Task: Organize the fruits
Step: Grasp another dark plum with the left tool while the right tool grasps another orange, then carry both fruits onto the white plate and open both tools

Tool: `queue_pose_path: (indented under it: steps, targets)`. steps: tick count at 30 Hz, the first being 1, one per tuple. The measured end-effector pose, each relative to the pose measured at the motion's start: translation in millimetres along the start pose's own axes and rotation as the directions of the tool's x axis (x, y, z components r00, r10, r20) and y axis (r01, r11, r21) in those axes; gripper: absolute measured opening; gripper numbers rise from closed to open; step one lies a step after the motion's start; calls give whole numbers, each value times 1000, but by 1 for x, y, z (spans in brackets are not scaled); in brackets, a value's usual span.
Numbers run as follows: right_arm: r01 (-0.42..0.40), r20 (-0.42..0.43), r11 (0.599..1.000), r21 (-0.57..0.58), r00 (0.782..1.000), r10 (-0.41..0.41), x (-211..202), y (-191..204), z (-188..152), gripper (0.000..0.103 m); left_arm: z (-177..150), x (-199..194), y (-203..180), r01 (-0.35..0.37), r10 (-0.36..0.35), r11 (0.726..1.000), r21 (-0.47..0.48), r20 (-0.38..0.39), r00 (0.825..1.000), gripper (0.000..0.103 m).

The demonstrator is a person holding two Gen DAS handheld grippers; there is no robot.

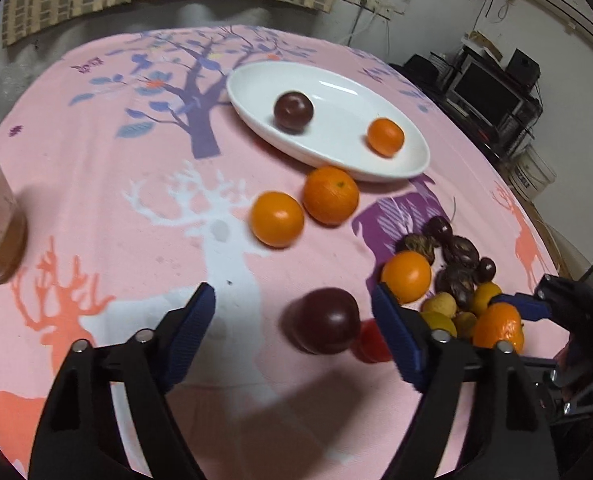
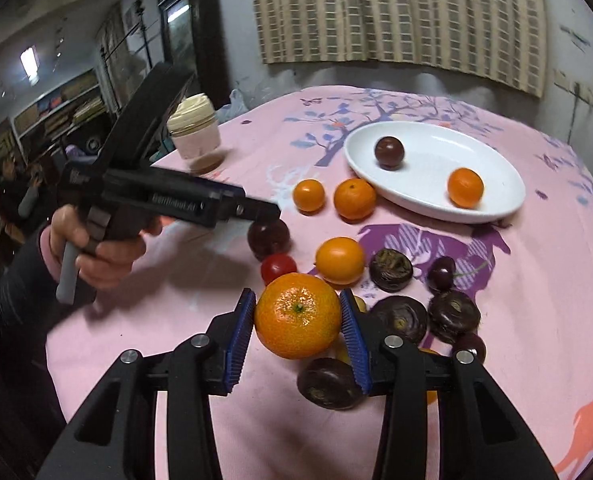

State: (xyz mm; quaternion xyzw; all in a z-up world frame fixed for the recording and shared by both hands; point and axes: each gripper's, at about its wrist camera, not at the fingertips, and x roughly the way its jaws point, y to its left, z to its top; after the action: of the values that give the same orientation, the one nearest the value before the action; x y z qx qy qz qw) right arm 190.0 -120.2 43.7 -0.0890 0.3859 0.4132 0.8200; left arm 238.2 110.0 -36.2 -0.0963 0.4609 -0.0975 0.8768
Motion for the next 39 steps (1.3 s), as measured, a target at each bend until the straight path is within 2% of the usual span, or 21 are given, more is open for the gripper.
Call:
queue_pose_path:
  steps: [5,8,10,13,22,29,34,39]
  targets:
    - [-5,1,1000,-2,1000,5,0,0,-2,43,-5,11,-7,55,-54,998,4,-48,997,68]
    - [-5,6,1000,4,1000,5,-1,-1,-3,43,-6,14,-11,59,-58,998,21,-47,997,64]
    - [-4,8,1000,10,1000,4,-2,-3,-4,43,-6,14,-12,73,-72,997,22,-40,997,50]
    - [-3,9,1000,17,1000,3,-1,-4,-4,44,-5,14,-8,91,-91,996,0,-44,995,44]
    - [-1,9,1000,28,1000,1,-2,-8,-6,44,-5,18,15,153,-163,980,-126,-72,984,41]
    - [-8,18,999,50,1000,7,-4,-14,-3,44,-11,14,-4,69,-71,996,-55,-47,996,38]
    - [18,46,996,87,999,-22,-4,-35,25,44,11,4,-8,79,-79,996,-48,1,997,37]
    - [85,79,975,205,992,-103,23,-84,74,44,65,8,-21,63,-62,998,1,83,995,37]
